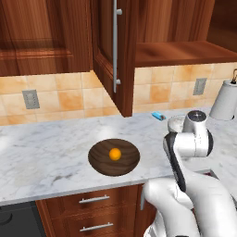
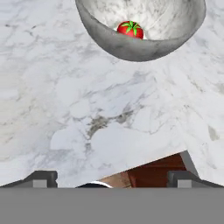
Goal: Pick both bowls and place them on the counter. Then place the tomato in one bowl and place the orange in the other bowl.
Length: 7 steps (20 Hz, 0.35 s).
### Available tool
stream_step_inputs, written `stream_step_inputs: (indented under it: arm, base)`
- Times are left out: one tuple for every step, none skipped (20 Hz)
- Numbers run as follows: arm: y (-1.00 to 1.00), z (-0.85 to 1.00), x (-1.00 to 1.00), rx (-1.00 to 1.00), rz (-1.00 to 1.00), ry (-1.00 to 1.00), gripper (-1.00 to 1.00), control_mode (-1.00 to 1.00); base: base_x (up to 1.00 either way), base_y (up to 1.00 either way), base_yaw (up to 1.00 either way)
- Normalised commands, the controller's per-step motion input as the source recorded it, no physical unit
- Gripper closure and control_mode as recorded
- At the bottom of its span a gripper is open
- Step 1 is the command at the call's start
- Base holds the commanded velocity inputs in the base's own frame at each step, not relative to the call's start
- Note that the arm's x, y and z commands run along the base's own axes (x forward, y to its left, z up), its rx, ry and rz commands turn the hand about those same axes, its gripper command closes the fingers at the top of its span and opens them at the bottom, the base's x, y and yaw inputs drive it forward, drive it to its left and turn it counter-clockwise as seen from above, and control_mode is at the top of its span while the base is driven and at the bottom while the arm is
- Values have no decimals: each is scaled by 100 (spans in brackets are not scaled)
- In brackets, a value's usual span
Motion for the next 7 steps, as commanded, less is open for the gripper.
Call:
stream_step_inputs:
  arm:
    - [61, 1, -28, -17, 0, 0, -100, -100]
    - [41, 13, -44, -13, 0, 0, -100, -100]
    - [32, 30, -47, -13, 0, 0, -100, -100]
    - [42, 29, -45, -14, 0, 0, -100, -100]
    - [43, 19, -32, -14, 0, 0, -100, -100]
    - [29, 24, -42, -10, 0, 0, -100, -100]
    - [33, 35, -34, -10, 0, 0, -100, -100]
  base:
    - [0, 0, 0]
    - [0, 0, 0]
    - [0, 0, 0]
    - [0, 0, 0]
    - [0, 0, 0]
    - [0, 0, 0]
    - [0, 0, 0]
